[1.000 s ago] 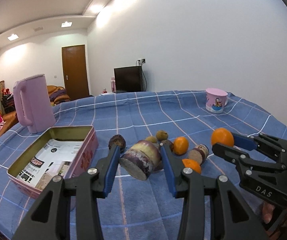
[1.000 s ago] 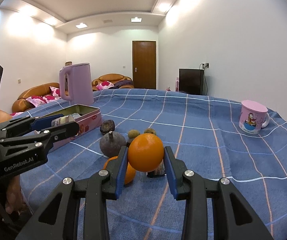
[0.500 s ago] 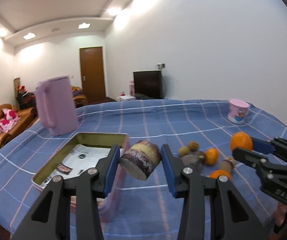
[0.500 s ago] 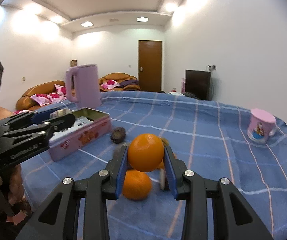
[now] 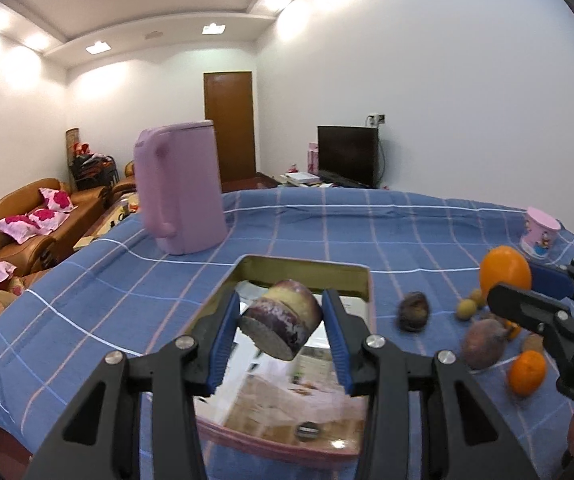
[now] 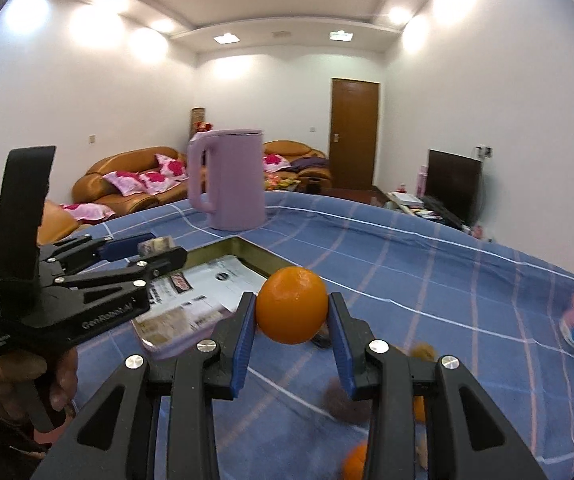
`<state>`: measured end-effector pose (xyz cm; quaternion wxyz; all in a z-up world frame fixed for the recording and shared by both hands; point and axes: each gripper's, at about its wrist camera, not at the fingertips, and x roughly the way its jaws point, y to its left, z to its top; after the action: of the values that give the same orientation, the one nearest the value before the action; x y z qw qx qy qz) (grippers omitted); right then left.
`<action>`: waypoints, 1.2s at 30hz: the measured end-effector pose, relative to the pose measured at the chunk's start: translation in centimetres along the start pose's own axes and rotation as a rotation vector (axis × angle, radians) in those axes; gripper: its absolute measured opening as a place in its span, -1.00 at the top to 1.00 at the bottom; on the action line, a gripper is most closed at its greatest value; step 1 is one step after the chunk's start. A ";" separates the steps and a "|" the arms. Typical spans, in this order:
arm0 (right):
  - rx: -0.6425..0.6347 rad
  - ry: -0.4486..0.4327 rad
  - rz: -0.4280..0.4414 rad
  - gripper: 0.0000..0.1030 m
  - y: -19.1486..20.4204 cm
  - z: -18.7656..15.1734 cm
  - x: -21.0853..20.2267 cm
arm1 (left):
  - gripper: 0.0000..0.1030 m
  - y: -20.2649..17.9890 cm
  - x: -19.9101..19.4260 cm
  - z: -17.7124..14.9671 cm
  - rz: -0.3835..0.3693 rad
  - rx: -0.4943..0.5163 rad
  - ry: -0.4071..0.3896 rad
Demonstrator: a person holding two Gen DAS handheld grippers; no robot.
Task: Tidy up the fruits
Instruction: 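Carry the tuber piece in the left tool while the right tool carries the orange to the tin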
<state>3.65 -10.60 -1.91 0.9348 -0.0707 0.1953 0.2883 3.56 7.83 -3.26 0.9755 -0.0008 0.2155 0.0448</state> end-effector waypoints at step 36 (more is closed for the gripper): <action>-0.064 0.172 0.102 0.27 5.2 0.9 10.1 | 0.14 4.1 6.0 -0.2 0.051 0.015 0.159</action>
<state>8.64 -0.93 -5.29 0.8959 -0.1147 0.2688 0.3346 8.54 12.43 -5.91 0.9539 0.0085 0.2923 0.0680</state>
